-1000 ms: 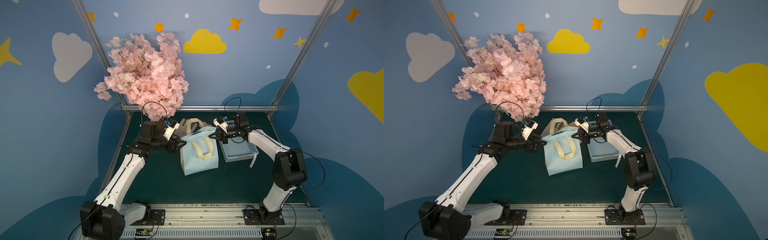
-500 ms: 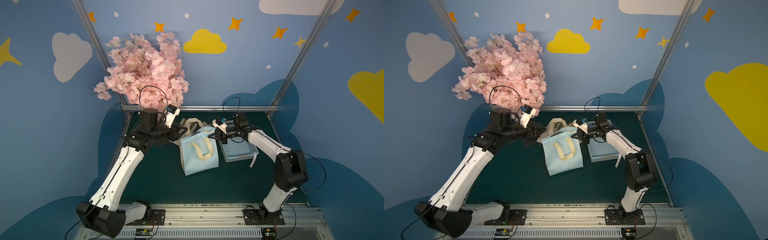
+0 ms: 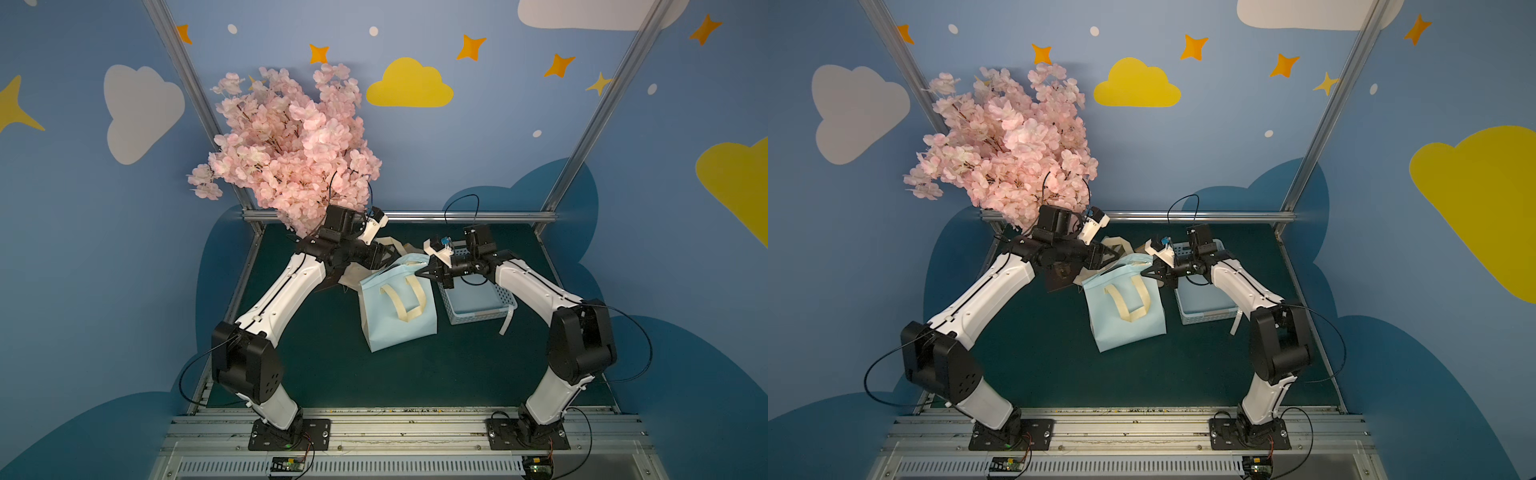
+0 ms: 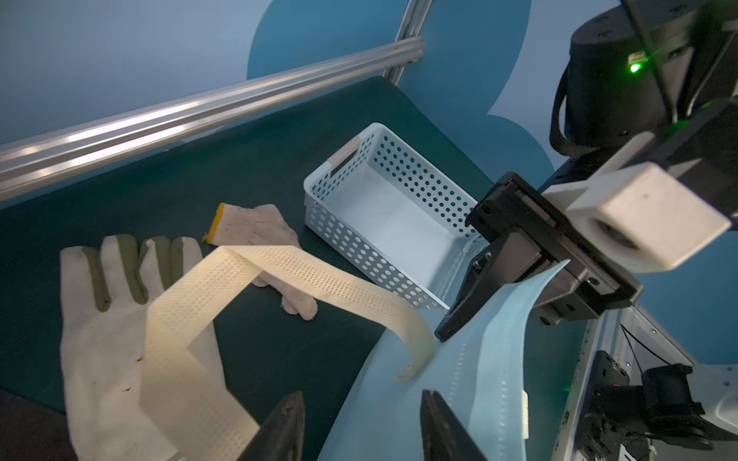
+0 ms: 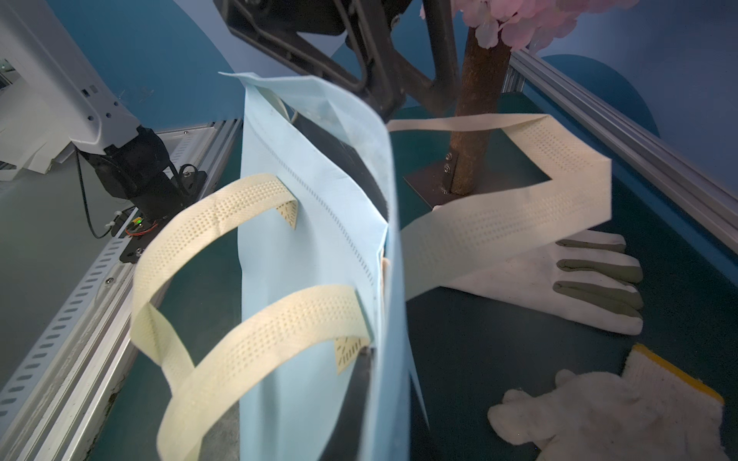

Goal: Place the ice pack in the delivery bag
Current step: Seal the delivery bag at the center of the board.

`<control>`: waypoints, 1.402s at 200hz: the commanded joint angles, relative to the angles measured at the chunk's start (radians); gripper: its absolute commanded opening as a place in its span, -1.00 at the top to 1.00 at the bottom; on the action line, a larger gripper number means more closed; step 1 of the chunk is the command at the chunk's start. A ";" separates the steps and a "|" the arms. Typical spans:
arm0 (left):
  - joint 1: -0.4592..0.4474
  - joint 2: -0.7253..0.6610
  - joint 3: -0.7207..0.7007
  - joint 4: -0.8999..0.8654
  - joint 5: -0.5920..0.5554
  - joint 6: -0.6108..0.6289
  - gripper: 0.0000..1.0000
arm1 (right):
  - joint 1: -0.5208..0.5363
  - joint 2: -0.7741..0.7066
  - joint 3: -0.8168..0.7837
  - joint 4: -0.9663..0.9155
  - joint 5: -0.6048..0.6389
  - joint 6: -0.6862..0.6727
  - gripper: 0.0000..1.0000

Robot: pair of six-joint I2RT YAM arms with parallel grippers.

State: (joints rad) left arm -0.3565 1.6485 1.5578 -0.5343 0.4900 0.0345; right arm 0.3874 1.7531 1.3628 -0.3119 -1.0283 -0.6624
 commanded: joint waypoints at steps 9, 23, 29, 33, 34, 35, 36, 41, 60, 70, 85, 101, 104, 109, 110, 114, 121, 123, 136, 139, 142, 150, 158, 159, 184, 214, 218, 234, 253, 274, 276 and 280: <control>-0.013 0.023 0.016 -0.023 0.084 0.017 -0.03 | 0.013 -0.021 0.004 -0.030 0.019 0.007 1.00; -0.020 0.028 0.005 -0.023 0.097 0.015 -0.04 | 0.013 -0.021 0.004 -0.023 0.018 0.013 1.00; -0.024 0.028 0.001 -0.022 0.105 0.016 -0.05 | 0.015 -0.020 0.004 -0.023 0.020 0.015 1.00; -0.025 0.027 -0.003 -0.019 0.114 0.015 -0.05 | 0.014 -0.020 0.005 -0.023 0.020 0.015 1.00; -0.025 0.026 -0.004 -0.018 0.114 0.015 -0.06 | 0.014 -0.020 0.005 -0.023 0.020 0.014 1.00; -0.025 0.026 -0.005 -0.018 0.116 0.014 -0.06 | 0.014 -0.020 0.005 -0.023 0.021 0.014 1.00; -0.025 0.025 -0.006 -0.017 0.117 0.013 -0.06 | 0.015 -0.020 0.005 -0.023 0.021 0.014 1.00; -0.028 0.020 -0.013 -0.010 0.120 0.012 -0.08 | 0.015 -0.018 0.007 -0.024 0.020 0.015 1.00; -0.032 0.000 -0.043 0.014 0.136 0.001 -0.14 | 0.014 -0.010 0.016 -0.038 0.023 0.008 1.00; -0.033 -0.008 -0.052 0.017 0.142 0.002 -0.17 | 0.015 -0.009 0.016 -0.040 0.028 0.009 1.00; -0.037 -0.012 -0.065 0.010 0.138 0.008 -0.18 | 0.014 -0.010 0.017 -0.035 0.028 0.013 1.00; -0.042 -0.004 -0.074 0.006 0.119 0.017 -0.18 | 0.016 -0.010 0.020 -0.036 0.025 0.014 1.00; -0.043 -0.002 -0.074 0.004 0.118 0.020 -0.18 | 0.017 -0.010 0.021 -0.036 0.025 0.014 1.00; -0.045 0.001 -0.073 0.001 0.113 0.023 -0.18 | 0.018 -0.009 0.023 -0.038 0.025 0.014 1.00; -0.045 0.001 -0.074 0.002 0.113 0.024 -0.17 | 0.019 -0.009 0.023 -0.039 0.025 0.014 1.00; -0.047 0.005 -0.073 0.002 0.112 0.025 -0.17 | 0.019 -0.009 0.024 -0.041 0.025 0.014 1.00; -0.050 0.007 -0.073 0.002 0.108 0.027 -0.16 | 0.020 -0.009 0.024 -0.042 0.025 0.015 1.00; -0.050 0.007 -0.071 0.001 0.108 0.030 -0.16 | 0.020 -0.008 0.025 -0.042 0.025 0.015 1.00; -0.057 0.013 -0.066 -0.011 0.109 0.048 -0.14 | 0.021 -0.006 0.028 -0.044 0.021 0.019 1.00; -0.058 0.015 -0.066 -0.017 0.108 0.054 -0.12 | 0.021 -0.006 0.028 -0.044 0.021 0.020 1.00; -0.061 0.016 -0.065 -0.022 0.109 0.061 -0.11 | 0.021 -0.006 0.028 -0.044 0.020 0.022 1.00; -0.065 0.016 -0.065 -0.036 0.107 0.074 -0.08 | 0.021 -0.007 0.030 -0.042 0.018 0.025 1.00; -0.067 0.020 -0.065 -0.049 0.105 0.087 -0.03 | 0.021 -0.010 0.029 -0.043 0.017 0.027 1.00; -0.068 0.020 -0.064 -0.050 0.106 0.088 -0.02 | 0.021 -0.010 0.029 -0.043 0.017 0.027 0.99; -0.070 0.018 -0.076 -0.065 0.083 0.109 0.16 | 0.015 -0.026 0.021 -0.046 0.022 0.024 0.84; -0.070 0.027 -0.069 -0.078 0.057 0.124 0.36 | 0.006 -0.043 0.019 -0.072 0.026 0.007 0.43; -0.070 0.029 -0.068 -0.082 0.054 0.128 0.39 | 0.005 -0.047 0.021 -0.079 0.025 0.003 0.33; -0.071 0.034 -0.067 -0.087 0.043 0.137 0.46 | -0.002 -0.070 0.025 -0.126 0.031 -0.023 -0.05; -0.075 0.034 -0.069 -0.087 0.026 0.146 0.50 | -0.015 -0.107 0.032 -0.196 0.026 -0.058 -0.40; -0.081 0.034 -0.068 -0.085 0.007 0.157 0.56 | -0.022 -0.140 0.022 -0.229 -0.008 -0.068 -0.62; -0.082 0.033 -0.067 -0.084 0.006 0.158 0.57 | -0.022 -0.143 0.021 -0.231 -0.012 -0.068 -0.63; -0.084 0.034 -0.066 -0.085 0.004 0.161 0.59 | -0.022 -0.146 0.021 -0.233 -0.017 -0.064 -0.65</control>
State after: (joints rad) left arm -0.4309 1.6642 1.4895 -0.5640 0.5312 0.1581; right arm 0.3725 1.6657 1.3689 -0.4622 -0.9993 -0.7017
